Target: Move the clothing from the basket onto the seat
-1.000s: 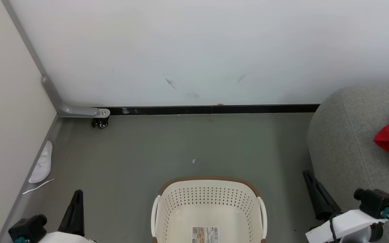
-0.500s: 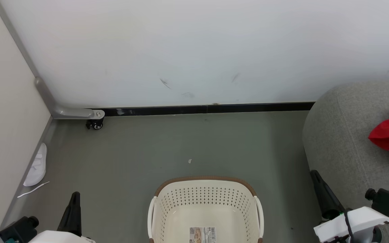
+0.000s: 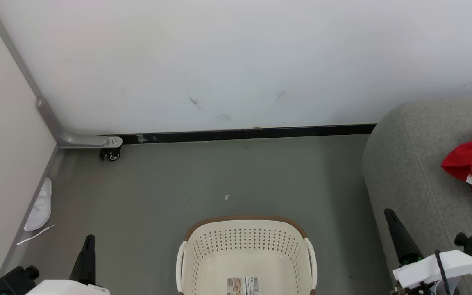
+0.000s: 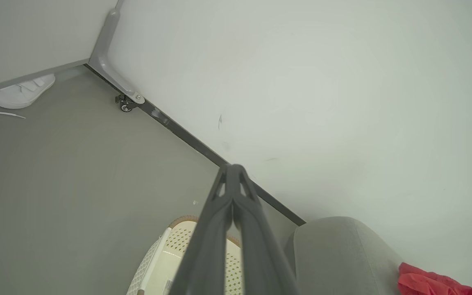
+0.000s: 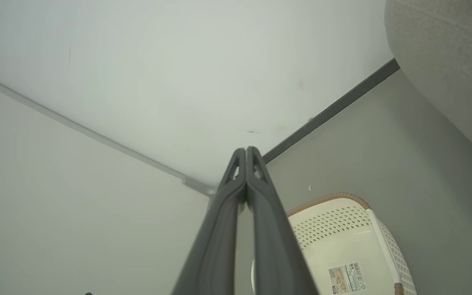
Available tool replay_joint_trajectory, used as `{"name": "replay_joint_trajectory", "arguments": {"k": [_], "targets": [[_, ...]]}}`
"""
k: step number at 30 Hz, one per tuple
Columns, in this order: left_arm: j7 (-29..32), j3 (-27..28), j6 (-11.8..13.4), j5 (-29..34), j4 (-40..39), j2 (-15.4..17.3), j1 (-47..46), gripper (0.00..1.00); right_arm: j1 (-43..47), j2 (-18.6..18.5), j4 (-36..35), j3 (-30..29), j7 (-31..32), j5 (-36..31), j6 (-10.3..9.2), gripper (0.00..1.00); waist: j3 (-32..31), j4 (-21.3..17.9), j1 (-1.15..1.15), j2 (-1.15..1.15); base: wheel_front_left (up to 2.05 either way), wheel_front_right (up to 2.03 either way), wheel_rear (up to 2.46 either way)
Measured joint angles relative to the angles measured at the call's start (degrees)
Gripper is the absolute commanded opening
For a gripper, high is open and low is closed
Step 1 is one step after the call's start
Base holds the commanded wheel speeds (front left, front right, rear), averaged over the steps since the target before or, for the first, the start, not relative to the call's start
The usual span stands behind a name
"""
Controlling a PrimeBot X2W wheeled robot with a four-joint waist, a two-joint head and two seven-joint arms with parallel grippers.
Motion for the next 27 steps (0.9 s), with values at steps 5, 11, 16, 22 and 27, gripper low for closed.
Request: {"name": "replay_joint_trajectory", "arguments": {"k": [5, 11, 16, 22, 27], "targets": [[0.7, 0.4, -0.3, -2.8, 0.1, -0.1, 0.0, 0.00, -0.1, 0.0, 0.3, -0.7, 0.6, 3.3, 0.00, 0.00, 0.0, -0.2, -0.13, 0.00, 0.00, 0.00, 0.00], [1.9, 0.9, -0.5, -6.8, 0.4, -0.2, -0.1, 0.00, -0.1, 0.0, 1.0, -1.2, 1.7, 8.1, 0.00, 0.00, 0.2, -0.6, -0.43, 0.00, 0.00, 0.00, 0.00], [2.9, 1.3, -0.9, -10.2, 0.7, -0.3, -0.6, 0.00, -0.2, 0.0, 1.7, -1.7, 2.7, 12.1, -0.01, 0.00, 0.5, -0.9, -0.68, 0.00, 0.00, 0.00, 0.00], [4.0, 1.9, -1.0, -14.1, 0.9, -0.5, -1.2, 0.00, -0.3, 0.0, 2.0, -2.6, 3.7, 17.2, -0.01, 0.00, 0.7, -1.2, -0.85, 0.00, 0.00, 0.00, 0.00], [5.1, 2.3, -1.5, -17.6, 1.0, -0.8, -1.2, 0.00, -0.4, 0.0, 2.4, -3.0, 4.2, 21.1, -0.01, 0.00, 0.9, -1.5, -0.91, 0.00, 0.00, 0.00, 0.00]]}}
